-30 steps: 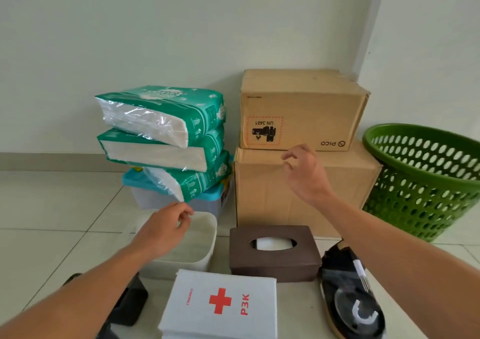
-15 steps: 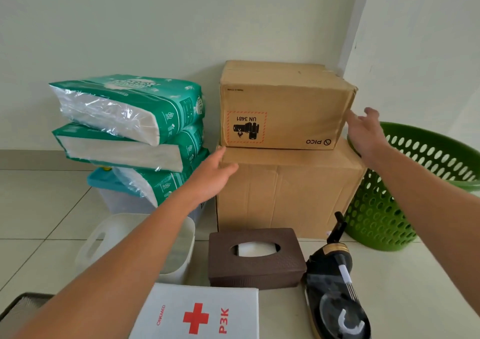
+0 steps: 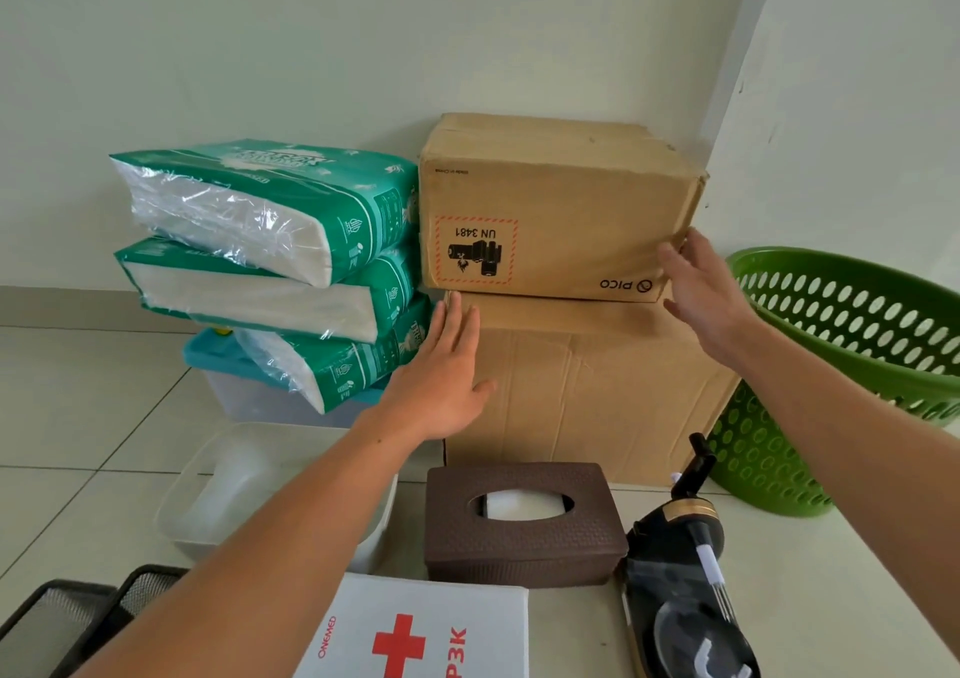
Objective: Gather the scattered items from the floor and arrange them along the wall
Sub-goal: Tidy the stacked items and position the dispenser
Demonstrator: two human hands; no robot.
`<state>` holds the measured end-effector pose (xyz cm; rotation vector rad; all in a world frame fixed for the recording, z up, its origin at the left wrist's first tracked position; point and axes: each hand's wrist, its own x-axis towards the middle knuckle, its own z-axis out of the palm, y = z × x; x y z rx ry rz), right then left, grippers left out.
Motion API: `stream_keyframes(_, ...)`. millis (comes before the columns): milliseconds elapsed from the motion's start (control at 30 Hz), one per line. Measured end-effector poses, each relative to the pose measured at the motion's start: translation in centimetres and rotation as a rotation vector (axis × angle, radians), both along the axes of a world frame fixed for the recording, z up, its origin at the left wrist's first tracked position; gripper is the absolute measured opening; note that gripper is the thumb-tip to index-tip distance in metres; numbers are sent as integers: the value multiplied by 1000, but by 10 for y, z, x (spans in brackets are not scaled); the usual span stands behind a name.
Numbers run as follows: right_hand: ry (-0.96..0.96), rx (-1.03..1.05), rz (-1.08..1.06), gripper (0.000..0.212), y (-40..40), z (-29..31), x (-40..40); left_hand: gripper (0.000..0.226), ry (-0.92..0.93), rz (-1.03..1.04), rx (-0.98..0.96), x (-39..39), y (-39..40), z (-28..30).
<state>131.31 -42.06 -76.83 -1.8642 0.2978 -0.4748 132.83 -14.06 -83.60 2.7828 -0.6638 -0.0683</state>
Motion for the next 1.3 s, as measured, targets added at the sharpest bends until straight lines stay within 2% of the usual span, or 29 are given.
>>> stream_keyframes(67,29,-81,25,53,7,-4,1,88,1,-3,-17,1,0,1)
stream_keyframes(133,35,-138,-54,64,19,-8,0,85,16,-14,-93,-2,3,1)
stream_keyframes(200,3,-200,-159,74,32,-11,-2,83,63,-21,-300,-8,8,5)
stream_keyframes(300,-52,-164,-172,74,40,-19,0,82,129,24,-600,-9,14,20)
stream_keyframes(400,13,-79,-190,71,35,-29,0,71,166,114,-839,8,12,40)
stream_keyframes(467,63,-110,-164,68,28,-35,0,70,252,243,-1013,22,7,48)
stream_keyframes(533,102,-136,-117,69,20,-36,0,66,294,305,-1098,33,0,45)
stream_keyframes(667,122,-59,-51,77,6,-40,6,73,206,343,-1099,34,-17,21)
stream_keyframes(833,103,114,-193,77,-3,-44,21,69,186,320,-1057,33,-30,6)
stream_keyframes(1000,113,332,-197,82,-9,-39,36,66,190,259,-982,37,-20,8)
stream_keyframes(1167,94,420,-217,66,-15,-37,37,60,198,190,-904,30,-17,13)
stream_keyframes(1300,102,425,-166,74,-16,-35,33,62,197,186,-900,28,-21,11)
